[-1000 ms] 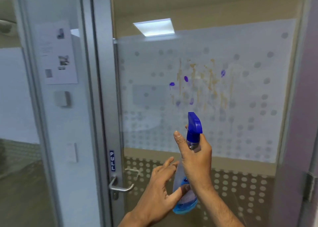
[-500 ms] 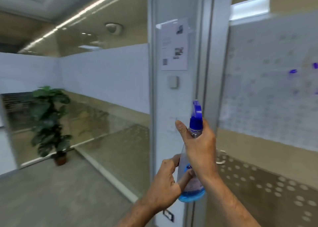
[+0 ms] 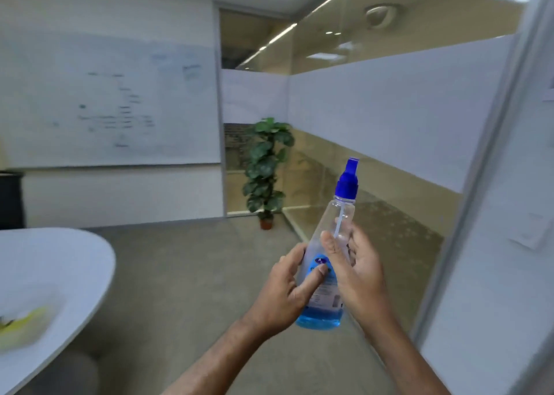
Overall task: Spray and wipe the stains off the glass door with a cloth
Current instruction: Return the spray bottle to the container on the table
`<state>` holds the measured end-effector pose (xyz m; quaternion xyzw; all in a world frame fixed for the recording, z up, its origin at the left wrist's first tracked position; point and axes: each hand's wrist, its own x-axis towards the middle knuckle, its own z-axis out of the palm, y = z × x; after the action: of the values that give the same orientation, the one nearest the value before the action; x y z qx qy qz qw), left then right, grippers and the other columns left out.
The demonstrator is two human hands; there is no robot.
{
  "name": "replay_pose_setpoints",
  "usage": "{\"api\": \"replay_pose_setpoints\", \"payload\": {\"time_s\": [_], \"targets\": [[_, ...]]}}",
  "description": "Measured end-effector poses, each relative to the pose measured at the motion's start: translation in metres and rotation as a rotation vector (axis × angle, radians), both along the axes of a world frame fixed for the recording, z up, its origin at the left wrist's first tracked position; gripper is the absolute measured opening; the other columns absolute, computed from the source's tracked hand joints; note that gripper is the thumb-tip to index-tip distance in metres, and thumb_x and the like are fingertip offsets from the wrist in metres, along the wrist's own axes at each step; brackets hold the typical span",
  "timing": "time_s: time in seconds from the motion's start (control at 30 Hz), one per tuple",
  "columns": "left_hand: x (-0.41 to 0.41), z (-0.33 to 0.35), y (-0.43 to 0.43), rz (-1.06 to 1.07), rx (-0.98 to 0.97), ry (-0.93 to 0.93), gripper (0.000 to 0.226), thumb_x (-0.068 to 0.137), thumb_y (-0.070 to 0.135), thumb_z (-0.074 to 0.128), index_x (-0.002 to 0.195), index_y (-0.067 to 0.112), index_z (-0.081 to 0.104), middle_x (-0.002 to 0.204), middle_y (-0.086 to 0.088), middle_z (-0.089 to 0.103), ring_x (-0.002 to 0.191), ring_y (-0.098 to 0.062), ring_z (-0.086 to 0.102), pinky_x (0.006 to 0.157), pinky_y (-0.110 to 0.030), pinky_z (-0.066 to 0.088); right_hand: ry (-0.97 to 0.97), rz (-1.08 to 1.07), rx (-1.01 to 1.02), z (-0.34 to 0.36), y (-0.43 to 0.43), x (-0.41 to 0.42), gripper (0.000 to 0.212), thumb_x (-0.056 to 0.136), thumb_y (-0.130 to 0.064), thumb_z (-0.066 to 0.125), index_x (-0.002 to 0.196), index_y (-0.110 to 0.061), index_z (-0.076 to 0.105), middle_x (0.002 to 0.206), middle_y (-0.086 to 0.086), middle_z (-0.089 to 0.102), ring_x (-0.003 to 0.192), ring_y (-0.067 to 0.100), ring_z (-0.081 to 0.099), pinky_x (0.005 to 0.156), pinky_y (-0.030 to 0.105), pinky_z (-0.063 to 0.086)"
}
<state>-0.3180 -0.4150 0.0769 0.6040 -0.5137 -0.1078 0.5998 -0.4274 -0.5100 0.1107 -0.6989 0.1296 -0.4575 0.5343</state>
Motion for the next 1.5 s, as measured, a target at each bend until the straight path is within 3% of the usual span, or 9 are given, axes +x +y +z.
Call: {"api": "replay_pose_setpoints", "payload": {"time_s": [0.23,0.57,0.63,0.8,0.97,1.2,1.3,1.4,1.5], "targets": [[0.098,-0.021,0.083,0.253,0.036,0.042,0.03,0.103,0.051,0.059,0.128,0.034,0.062,0.118,0.007,0.072,0.111,-0.02,0.071,0.094,-0.04,0.062,0.142,0.455,0.13,-0.048,0.038,0.11,0.058,0.079,-0.055,0.085,0.132,-0.046,0.062,0.136,-0.01,0.071,0.126,0.011,0.068,0.097,0.02,0.056],[0.202,-0.046,0.199,0.591,0.085,0.158,0.03,0.106,0.04,0.06,0.135,0.032,0.058,0.124,0.004,0.07,0.117,-0.019,0.07,0.099,-0.034,0.06,0.411,0.96,0.105,-0.07,0.102,0.274,0.067,0.087,-0.01,0.08,0.143,-0.034,0.053,0.133,-0.01,0.073,0.121,0.009,0.07,0.088,0.018,0.059],[0.223,-0.048,0.224,0.611,0.092,0.202,0.037,0.105,0.042,0.06,0.139,0.03,0.056,0.128,0.001,0.069,0.121,-0.022,0.069,0.102,-0.044,0.06,0.415,0.977,0.1,-0.073,0.126,0.304,0.063,0.087,-0.008,0.079,0.14,-0.033,0.055,0.127,-0.009,0.076,0.118,0.009,0.072,0.086,0.02,0.06],[0.286,-0.054,0.291,0.722,0.17,0.17,0.037,0.101,0.055,0.057,0.138,0.054,0.053,0.132,0.027,0.064,0.124,-0.001,0.061,0.094,-0.023,0.059,0.435,0.928,0.062,-0.084,0.192,0.381,0.066,0.087,-0.006,0.08,0.144,-0.027,0.054,0.129,-0.008,0.073,0.12,0.01,0.07,0.096,0.032,0.062],[0.367,-0.073,0.358,0.773,0.223,0.151,0.056,0.092,0.067,0.056,0.146,0.058,0.046,0.146,0.029,0.056,0.133,-0.001,0.057,0.109,-0.035,0.056,0.482,0.822,0.007,-0.096,0.262,0.454,0.069,0.09,-0.016,0.079,0.15,-0.029,0.047,0.14,-0.002,0.061,0.129,0.018,0.062,0.098,0.045,0.062],[0.471,-0.08,0.419,0.793,0.267,0.155,0.05,0.092,0.064,0.055,0.133,0.08,0.033,0.127,0.059,0.045,0.117,0.033,0.048,0.079,-0.002,0.05,0.492,0.726,-0.016,-0.111,0.334,0.562,0.068,0.091,-0.018,0.079,0.149,-0.032,0.047,0.138,-0.002,0.06,0.127,0.018,0.062,0.099,0.046,0.061],[0.516,-0.082,0.433,0.765,0.261,0.176,0.05,0.093,0.061,0.056,0.133,0.079,0.033,0.127,0.062,0.044,0.118,0.035,0.045,0.077,0.005,0.045,0.464,0.722,-0.048,-0.121,0.348,0.609,0.06,0.091,-0.017,0.079,0.141,-0.035,0.052,0.128,0.001,0.064,0.114,0.014,0.068,0.083,0.028,0.065],[0.56,-0.086,0.441,0.767,0.27,0.181,0.053,0.098,0.052,0.056,0.143,0.069,0.035,0.135,0.055,0.046,0.124,0.026,0.05,0.08,0.006,0.044,0.441,0.682,-0.097,-0.129,0.355,0.658,0.058,0.089,-0.018,0.081,0.137,-0.037,0.055,0.119,-0.004,0.066,0.109,0.009,0.067,0.07,0.013,0.058],[0.606,-0.1,0.447,0.752,0.299,0.212,0.056,0.109,0.031,0.052,0.161,0.04,0.034,0.162,0.023,0.043,0.144,0.001,0.046,0.095,0.001,0.044,0.432,0.658,-0.125,-0.141,0.358,0.706,0.06,0.087,-0.02,0.081,0.137,-0.04,0.054,0.117,-0.009,0.066,0.108,0.008,0.067,0.071,0.015,0.059]]}}
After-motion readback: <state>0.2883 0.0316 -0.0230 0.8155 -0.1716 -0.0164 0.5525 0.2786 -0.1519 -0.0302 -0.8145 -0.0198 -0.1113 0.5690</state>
